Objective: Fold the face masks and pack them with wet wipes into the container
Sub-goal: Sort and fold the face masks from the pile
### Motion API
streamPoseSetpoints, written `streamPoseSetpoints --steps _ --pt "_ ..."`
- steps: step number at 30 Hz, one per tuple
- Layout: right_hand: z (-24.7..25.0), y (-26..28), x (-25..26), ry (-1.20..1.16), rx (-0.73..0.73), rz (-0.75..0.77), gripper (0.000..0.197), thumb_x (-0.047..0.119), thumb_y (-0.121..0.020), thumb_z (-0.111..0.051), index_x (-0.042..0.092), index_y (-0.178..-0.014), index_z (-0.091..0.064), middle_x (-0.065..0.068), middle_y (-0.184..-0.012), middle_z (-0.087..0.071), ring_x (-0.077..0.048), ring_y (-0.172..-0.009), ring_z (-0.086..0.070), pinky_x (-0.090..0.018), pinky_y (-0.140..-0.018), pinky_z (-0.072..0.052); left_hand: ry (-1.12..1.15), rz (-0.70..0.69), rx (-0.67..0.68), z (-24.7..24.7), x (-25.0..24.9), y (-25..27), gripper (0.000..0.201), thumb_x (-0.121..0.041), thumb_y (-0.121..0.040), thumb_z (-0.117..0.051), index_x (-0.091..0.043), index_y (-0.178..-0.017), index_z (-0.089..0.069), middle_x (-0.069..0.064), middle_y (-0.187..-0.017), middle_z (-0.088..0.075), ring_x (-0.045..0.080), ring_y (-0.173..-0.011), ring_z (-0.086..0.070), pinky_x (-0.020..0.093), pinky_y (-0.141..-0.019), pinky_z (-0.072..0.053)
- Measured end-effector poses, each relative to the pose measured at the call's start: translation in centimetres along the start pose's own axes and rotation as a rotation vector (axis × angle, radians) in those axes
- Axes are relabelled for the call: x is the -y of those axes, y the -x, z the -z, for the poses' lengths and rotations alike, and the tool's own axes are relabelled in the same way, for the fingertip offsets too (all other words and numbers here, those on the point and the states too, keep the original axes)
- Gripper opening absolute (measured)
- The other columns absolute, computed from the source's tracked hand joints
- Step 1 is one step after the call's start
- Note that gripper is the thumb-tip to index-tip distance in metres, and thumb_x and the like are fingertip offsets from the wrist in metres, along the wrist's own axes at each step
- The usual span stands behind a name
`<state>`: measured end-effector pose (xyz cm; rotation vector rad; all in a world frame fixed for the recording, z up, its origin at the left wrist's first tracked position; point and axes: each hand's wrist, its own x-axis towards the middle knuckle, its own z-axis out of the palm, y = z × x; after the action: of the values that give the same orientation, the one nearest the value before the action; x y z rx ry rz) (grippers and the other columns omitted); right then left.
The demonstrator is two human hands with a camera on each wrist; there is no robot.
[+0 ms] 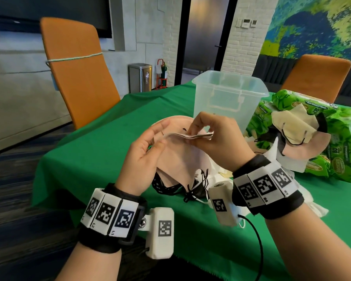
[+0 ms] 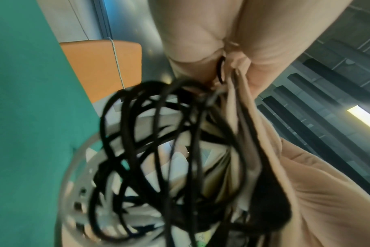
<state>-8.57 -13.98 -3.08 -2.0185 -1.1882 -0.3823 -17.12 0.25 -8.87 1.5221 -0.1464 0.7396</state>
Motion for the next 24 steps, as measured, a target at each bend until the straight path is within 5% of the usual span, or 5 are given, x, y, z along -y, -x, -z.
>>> streamPoseSetpoints --steps 7,11,15,19,24 --pt "1.0 1.2 -1.5 -0.404 0.038 -0.128 0.033 -0.011 -0.075 -0.067 0.017 -0.067 -0.051 0.007 -0.068 -0.064 -0.003 -0.064 -0.058 -0.02 -0.067 -0.048 0.017 0.032 -0.125 0.5 -0.1 -0.1 0.035 -0.016 -0.077 -0.055 -0.031 -0.109 -0.058 -0.016 -0.108 -0.066 0.002 -0.106 -0.059 0.021 -0.096 -0.045" --pt "2.7 1.7 -1.6 -0.39 0.182 -0.161 0.028 -0.006 -0.072 -0.071 0.02 -0.071 -0.061 0.016 -0.064 -0.065 0.003 -0.064 -0.056 -0.012 -0.065 -0.045 -0.027 0.035 -0.164 0.7 0.0 -0.1 0.05 0.009 -0.081 -0.062 -0.03 -0.111 -0.057 -0.006 -0.115 -0.062 0.008 -0.115 -0.055 0.03 -0.104 -0.041" --pt "2.8 1.9 -0.8 -0.267 0.309 -0.143 0.019 0.002 -0.073 -0.073 0.019 -0.074 -0.067 0.01 -0.073 -0.069 -0.005 -0.073 -0.062 -0.021 -0.073 -0.048 -0.021 0.029 -0.184 0.5 0.1 -0.3 0.048 0.005 -0.08 -0.064 -0.031 -0.111 -0.057 0.001 -0.121 -0.061 0.015 -0.121 -0.052 0.038 -0.106 -0.041" --pt "1.5 1.3 -0.3 -0.209 0.28 -0.069 0.014 0.004 -0.075 -0.073 0.015 -0.082 -0.068 -0.003 -0.102 -0.067 -0.015 -0.094 -0.061 -0.03 -0.087 -0.047 -0.014 0.006 -0.164 0.2 -0.1 -0.4 0.048 0.012 -0.081 -0.061 -0.024 -0.112 -0.055 -0.001 -0.11 -0.061 0.009 -0.105 -0.055 0.017 -0.093 -0.046" --pt "0.5 0.3 -0.5 -0.107 0.199 -0.055 0.017 0.007 -0.075 -0.074 0.022 -0.078 -0.065 -0.003 -0.114 -0.055 -0.016 -0.104 -0.053 -0.022 -0.09 -0.039 -0.031 -0.015 -0.107 0.2 -0.3 -0.4 0.047 0.012 -0.08 -0.062 -0.026 -0.107 -0.056 -0.002 -0.104 -0.061 0.007 -0.098 -0.056 0.014 -0.087 -0.045"
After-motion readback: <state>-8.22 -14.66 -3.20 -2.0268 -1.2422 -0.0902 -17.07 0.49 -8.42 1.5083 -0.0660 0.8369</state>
